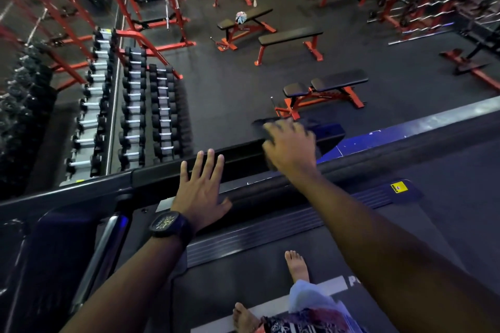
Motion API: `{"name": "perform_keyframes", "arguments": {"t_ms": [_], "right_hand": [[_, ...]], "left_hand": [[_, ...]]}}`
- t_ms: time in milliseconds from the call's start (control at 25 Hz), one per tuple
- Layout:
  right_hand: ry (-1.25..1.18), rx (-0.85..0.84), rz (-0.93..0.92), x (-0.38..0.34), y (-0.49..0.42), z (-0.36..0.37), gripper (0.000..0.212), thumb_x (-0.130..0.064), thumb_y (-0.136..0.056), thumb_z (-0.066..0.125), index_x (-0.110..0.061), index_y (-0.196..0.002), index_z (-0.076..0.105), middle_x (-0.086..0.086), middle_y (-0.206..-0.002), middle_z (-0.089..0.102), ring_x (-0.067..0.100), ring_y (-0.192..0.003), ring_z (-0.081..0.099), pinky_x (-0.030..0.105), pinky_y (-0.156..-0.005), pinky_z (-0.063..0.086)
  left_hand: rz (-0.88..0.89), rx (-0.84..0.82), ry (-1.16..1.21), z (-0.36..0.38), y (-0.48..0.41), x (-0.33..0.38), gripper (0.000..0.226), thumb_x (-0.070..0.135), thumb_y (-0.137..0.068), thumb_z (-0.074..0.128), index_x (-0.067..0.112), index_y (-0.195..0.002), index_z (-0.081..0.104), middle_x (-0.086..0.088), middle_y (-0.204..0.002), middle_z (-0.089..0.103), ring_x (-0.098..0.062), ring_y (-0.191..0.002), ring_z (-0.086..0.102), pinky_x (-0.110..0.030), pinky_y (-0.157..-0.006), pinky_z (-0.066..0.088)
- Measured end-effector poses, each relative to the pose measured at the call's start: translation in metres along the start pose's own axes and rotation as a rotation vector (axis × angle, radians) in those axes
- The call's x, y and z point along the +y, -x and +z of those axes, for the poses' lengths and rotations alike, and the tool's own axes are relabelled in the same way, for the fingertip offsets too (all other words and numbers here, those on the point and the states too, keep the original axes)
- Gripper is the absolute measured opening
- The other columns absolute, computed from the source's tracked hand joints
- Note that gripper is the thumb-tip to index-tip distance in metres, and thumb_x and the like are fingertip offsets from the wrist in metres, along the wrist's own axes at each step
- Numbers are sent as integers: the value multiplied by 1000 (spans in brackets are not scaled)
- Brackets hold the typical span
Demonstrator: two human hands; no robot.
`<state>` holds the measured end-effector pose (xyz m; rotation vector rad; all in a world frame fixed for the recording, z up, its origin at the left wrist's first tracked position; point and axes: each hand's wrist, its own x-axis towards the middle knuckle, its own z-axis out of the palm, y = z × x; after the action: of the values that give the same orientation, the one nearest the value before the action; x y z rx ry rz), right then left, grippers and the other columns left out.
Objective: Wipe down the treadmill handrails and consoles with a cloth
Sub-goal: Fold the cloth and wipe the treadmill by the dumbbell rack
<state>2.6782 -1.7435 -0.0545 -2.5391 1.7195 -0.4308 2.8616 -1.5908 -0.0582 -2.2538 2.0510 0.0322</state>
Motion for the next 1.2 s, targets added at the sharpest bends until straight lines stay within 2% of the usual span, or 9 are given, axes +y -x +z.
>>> {"name": "perform_keyframes", "arguments": {"t_ms": [80, 240, 400, 560, 680, 840, 1000, 1120, 1200], "right_hand": [[-45, -23, 282, -3, -2, -4, 49, -46, -92, 48, -33, -139, 51, 0, -146, 49, 32, -134, 39, 54, -106, 31], [-2, -18, -120, -18, 20, 9, 52, -45, -91, 51, -34, -141, 50, -1, -148, 48, 32, -134, 41, 55, -107, 32], [-61, -28, 267, -7, 3, -1, 49, -45, -93, 48, -32, -140, 50, 0, -149, 46, 33, -138, 35, 59, -110, 27], [8, -12, -124, 2, 9, 5, 51, -46, -91, 46, -34, -140, 51, -2, -146, 50, 31, -133, 44, 53, -103, 35], [-53, -42, 276, 8, -1, -4, 48, -44, -94, 46, -32, -141, 49, -1, -149, 45, 32, -137, 36, 55, -108, 30], [17, -19, -176, -19, 24, 10, 55, -46, -91, 52, -33, -144, 48, 0, -152, 45, 34, -136, 41, 55, -107, 33], [-45, 22, 129, -34, 18, 8, 51, -45, -90, 53, -31, -139, 54, 3, -146, 50, 36, -131, 44, 54, -104, 36], [17, 8, -276, -45, 34, 19, 55, -48, -89, 54, -33, -142, 51, 2, -148, 50, 35, -131, 47, 52, -102, 40], [-60, 5, 14, -26, 11, 7, 52, -46, -92, 50, -34, -142, 49, -1, -149, 48, 32, -135, 41, 51, -104, 36]], "left_hand": [[-5, 3, 6, 1, 1, 0, 105, 58, -79, 57, 14, -158, 4, -10, -166, -2, -30, -153, -5, -60, -120, 5], [19, -2, 3, 1, -4, 5, 105, 60, -80, 56, 15, -158, 1, -9, -166, -5, -29, -152, -7, -59, -120, 3], [36, -16, -6, 1, -5, 6, 105, 60, -81, 54, 16, -158, -1, -8, -166, -6, -29, -152, -9, -59, -120, 3], [43, -21, -5, 0, -8, 8, 105, 61, -82, 53, 16, -157, -4, -8, -166, -9, -29, -152, -11, -58, -120, 0], [45, -3, -8, 2, -9, 8, 105, 61, -81, 54, 15, -158, 0, -9, -166, -5, -29, -152, -7, -60, -120, 3], [56, -13, -7, 1, -14, 12, 106, 62, -82, 53, 15, -157, -5, -8, -165, -10, -28, -152, -11, -57, -120, -1], [60, -7, -1, 2, -13, 12, 103, 59, -82, 54, 14, -158, -1, -8, -166, -7, -27, -152, -10, -57, -121, 1], [75, 13, 16, 3, -12, 10, 100, 58, -84, 53, 12, -158, 3, -9, -166, -2, -27, -153, -7, -54, -122, 1], [85, 31, 20, 4, -10, 8, 100, 58, -83, 54, 11, -158, 7, -8, -166, 2, -25, -153, -2, -52, -122, 4]]}}
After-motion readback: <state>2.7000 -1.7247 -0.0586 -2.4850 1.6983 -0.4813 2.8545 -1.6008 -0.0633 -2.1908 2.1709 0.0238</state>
